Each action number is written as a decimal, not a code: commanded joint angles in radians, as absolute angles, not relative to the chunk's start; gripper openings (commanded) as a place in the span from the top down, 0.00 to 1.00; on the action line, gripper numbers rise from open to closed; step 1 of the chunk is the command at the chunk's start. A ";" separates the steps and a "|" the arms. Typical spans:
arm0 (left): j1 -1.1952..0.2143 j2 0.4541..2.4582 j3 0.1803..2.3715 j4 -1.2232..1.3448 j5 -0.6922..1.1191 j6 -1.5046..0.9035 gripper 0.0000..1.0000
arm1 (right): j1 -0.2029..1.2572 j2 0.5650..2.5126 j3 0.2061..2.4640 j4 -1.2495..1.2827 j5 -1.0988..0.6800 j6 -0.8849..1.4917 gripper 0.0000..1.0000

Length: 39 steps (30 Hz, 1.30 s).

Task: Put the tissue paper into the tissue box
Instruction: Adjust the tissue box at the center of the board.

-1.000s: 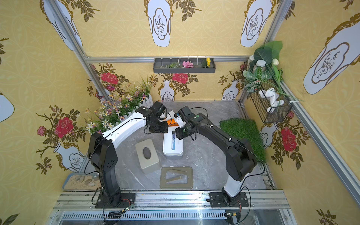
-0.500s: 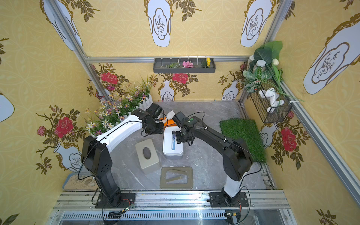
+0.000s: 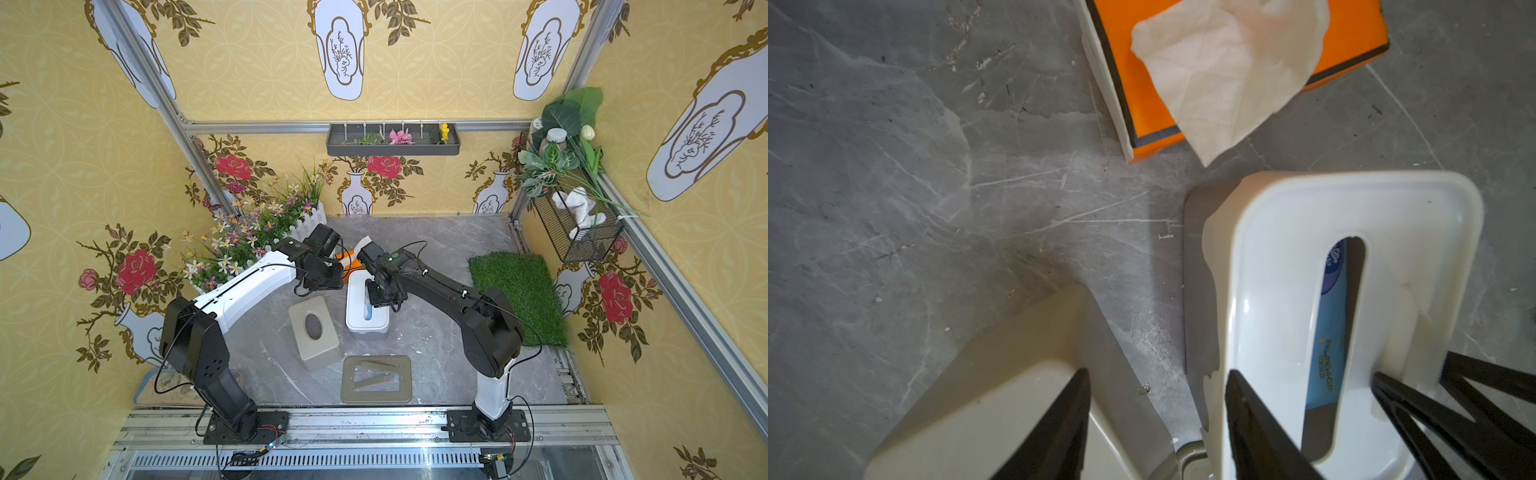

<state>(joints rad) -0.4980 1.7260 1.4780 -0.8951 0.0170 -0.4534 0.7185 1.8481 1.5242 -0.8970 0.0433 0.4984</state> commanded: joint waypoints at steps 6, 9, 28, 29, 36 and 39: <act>-0.499 1.703 1.457 -0.882 -0.005 -0.460 0.46 | 0.721 1.855 1.544 -0.919 0.078 0.515 0.87; -0.499 1.696 1.456 -0.881 -0.013 -0.460 0.46 | 0.718 1.834 1.552 -0.916 0.069 0.512 0.90; -0.535 1.738 1.468 -0.876 -0.023 -0.459 0.46 | 0.673 1.777 1.477 -0.857 -0.017 0.519 0.85; -0.538 1.743 1.470 -0.877 -0.022 -0.460 0.46 | 0.672 1.774 1.471 -0.852 -0.017 0.523 0.81; -0.540 1.749 1.471 -0.881 -0.025 -0.459 0.46 | 0.670 1.744 1.468 -0.840 -0.015 0.529 0.57; -0.540 1.750 1.476 -0.881 -0.025 -0.459 0.46 | 0.672 1.756 1.470 -0.845 -0.017 0.526 0.50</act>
<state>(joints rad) -0.5407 1.7420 1.4708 -0.8734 -0.0147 -0.4664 0.6701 1.7493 1.4651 -0.8593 -0.0135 0.5228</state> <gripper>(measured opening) 0.539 0.494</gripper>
